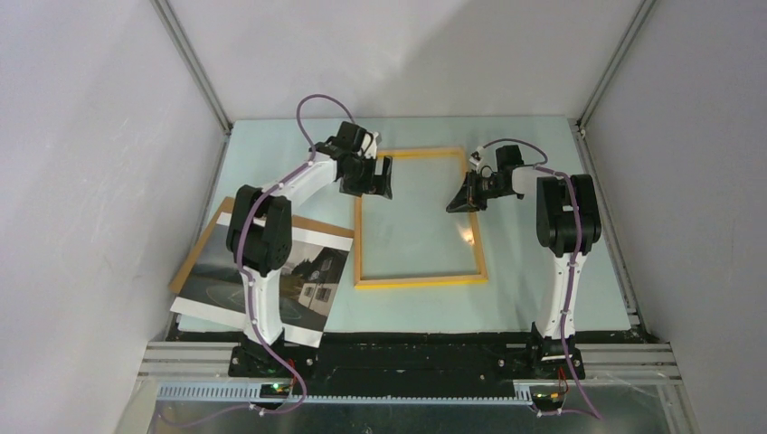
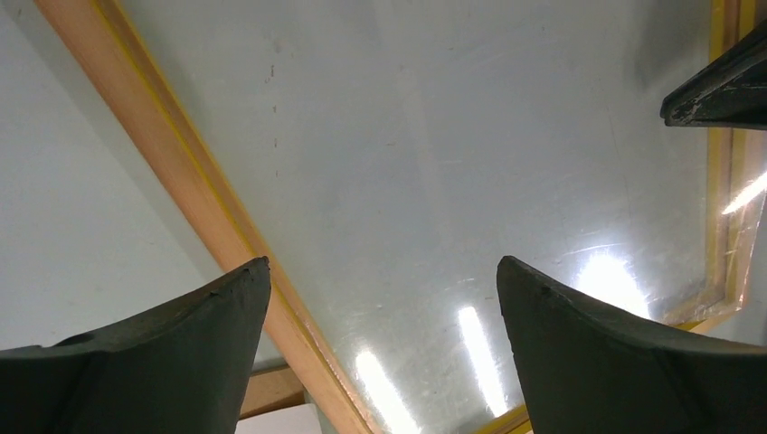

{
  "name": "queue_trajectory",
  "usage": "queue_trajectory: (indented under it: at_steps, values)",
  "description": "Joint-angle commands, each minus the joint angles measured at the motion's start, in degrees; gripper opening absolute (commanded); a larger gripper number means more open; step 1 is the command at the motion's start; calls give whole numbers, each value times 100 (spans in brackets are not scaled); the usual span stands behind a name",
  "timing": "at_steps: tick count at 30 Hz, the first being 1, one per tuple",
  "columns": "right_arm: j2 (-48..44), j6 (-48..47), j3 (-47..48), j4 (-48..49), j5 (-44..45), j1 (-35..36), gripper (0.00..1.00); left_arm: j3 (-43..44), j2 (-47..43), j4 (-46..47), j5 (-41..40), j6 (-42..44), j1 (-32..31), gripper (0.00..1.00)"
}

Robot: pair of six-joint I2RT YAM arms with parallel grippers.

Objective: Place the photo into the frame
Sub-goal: Place the photo frame item in the photo frame.

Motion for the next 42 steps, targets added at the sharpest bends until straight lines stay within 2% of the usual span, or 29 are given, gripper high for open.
queue_trajectory:
  at_steps: [1,12,24,34,42]
  values:
    - [80,-44,209,-65,272,76,14,456,144,135,-81,-48,-227,100]
    - [111,-63,289,-175,445,122,26,1267,808,145,110,-308,-837,100]
    - [140,-51,330,-213,497,133,28,2158,1609,146,384,-606,-1386,100]
    - [142,-47,329,-239,486,123,29,2158,1806,198,496,-764,-1528,100]
    - [108,-28,312,-277,496,116,34,1942,1874,299,548,-825,-1524,99]
